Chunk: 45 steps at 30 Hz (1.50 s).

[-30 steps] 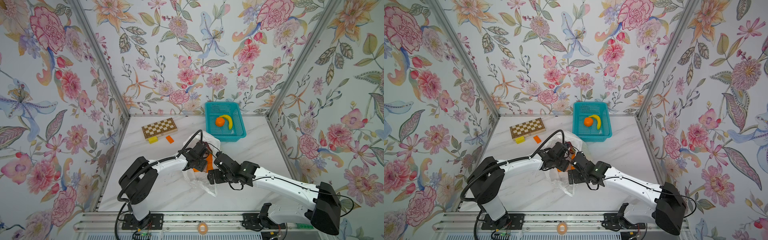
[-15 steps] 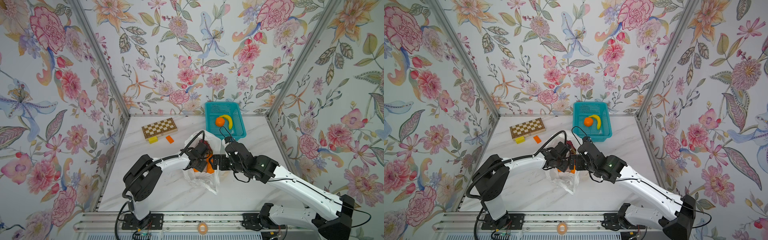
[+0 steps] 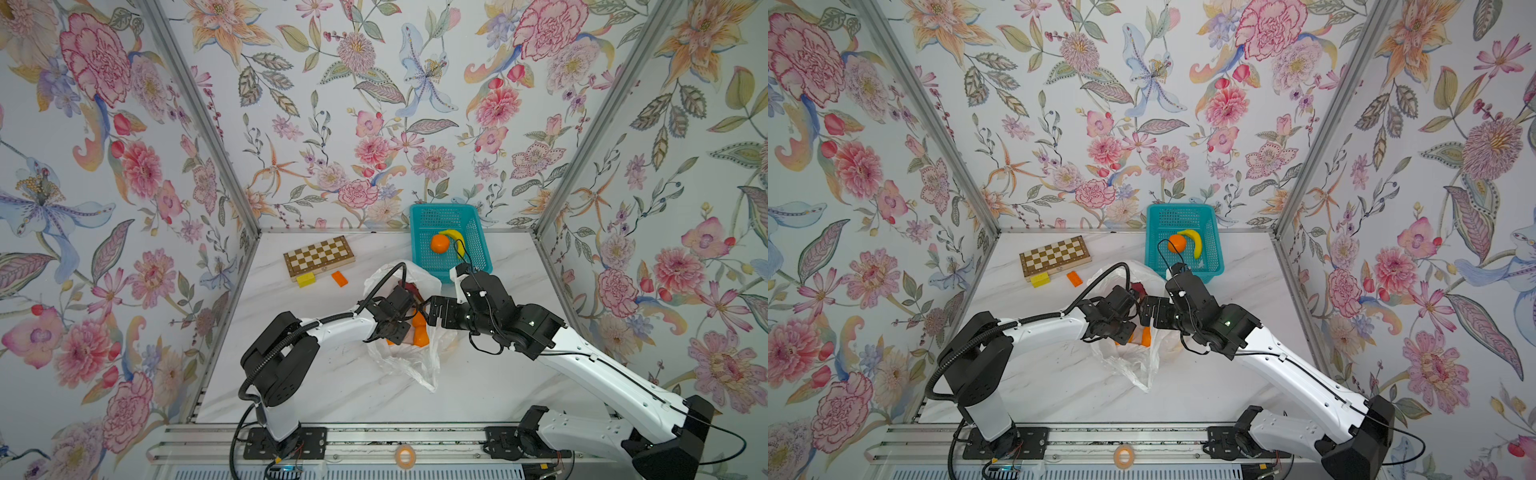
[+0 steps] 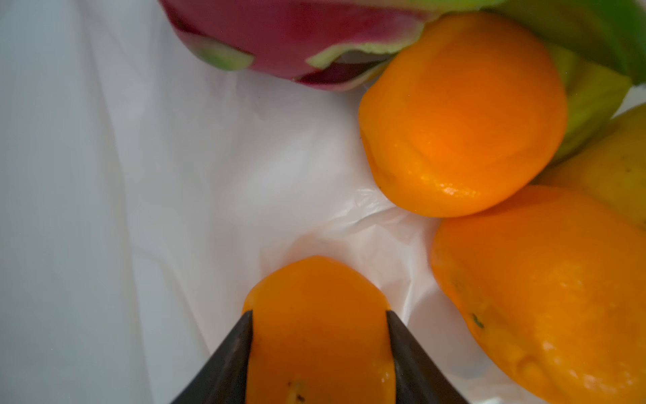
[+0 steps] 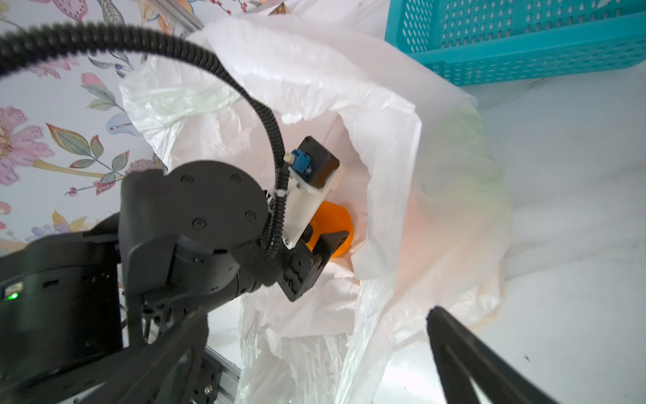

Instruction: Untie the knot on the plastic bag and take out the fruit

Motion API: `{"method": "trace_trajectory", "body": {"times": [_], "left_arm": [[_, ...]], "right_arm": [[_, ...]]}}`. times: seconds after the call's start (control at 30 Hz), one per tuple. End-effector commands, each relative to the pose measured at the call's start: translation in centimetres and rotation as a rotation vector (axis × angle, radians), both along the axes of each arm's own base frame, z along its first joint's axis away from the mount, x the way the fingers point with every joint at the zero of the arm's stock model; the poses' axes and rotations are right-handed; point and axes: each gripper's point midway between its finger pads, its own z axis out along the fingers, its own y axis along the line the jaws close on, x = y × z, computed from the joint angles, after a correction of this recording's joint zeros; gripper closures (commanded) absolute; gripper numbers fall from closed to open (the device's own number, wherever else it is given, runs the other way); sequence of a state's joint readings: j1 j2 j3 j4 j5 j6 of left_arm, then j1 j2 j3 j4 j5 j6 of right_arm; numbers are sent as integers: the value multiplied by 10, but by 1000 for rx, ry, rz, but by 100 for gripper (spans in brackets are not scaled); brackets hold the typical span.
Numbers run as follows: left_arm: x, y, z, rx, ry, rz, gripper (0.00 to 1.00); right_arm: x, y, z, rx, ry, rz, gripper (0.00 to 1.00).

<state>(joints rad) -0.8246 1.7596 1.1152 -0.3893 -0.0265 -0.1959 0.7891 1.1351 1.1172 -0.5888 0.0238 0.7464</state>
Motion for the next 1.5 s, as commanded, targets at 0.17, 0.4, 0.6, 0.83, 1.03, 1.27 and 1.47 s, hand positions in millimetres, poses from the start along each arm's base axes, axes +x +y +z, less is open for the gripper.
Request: {"method": "trace_trajectory", "body": {"times": [0.17,0.4,0.6,0.83,1.03,1.27,1.47], "left_arm": [[5,8,50,-115,-96,19,47],[1,-8,122,-359,-268,-93,46],[6,-9,181,-482,-452,-160,45],[8,-7,250,-661,-635,-200,44],[-5,-12,303,-780,-784,-319,40],[-23,-24,353,-931,-874,-458,38],[-1,-24,353,-900,-865,-371,42]], "right_arm": [[17,-15,17,167,16,-98,1],[28,-29,33,228,-24,-151,1],[35,-36,56,304,-65,-169,1],[41,-43,86,383,-104,-175,1],[43,-39,120,472,-147,-126,1],[42,-21,168,661,-212,-20,1],[51,-27,144,589,-121,-110,1]]}}
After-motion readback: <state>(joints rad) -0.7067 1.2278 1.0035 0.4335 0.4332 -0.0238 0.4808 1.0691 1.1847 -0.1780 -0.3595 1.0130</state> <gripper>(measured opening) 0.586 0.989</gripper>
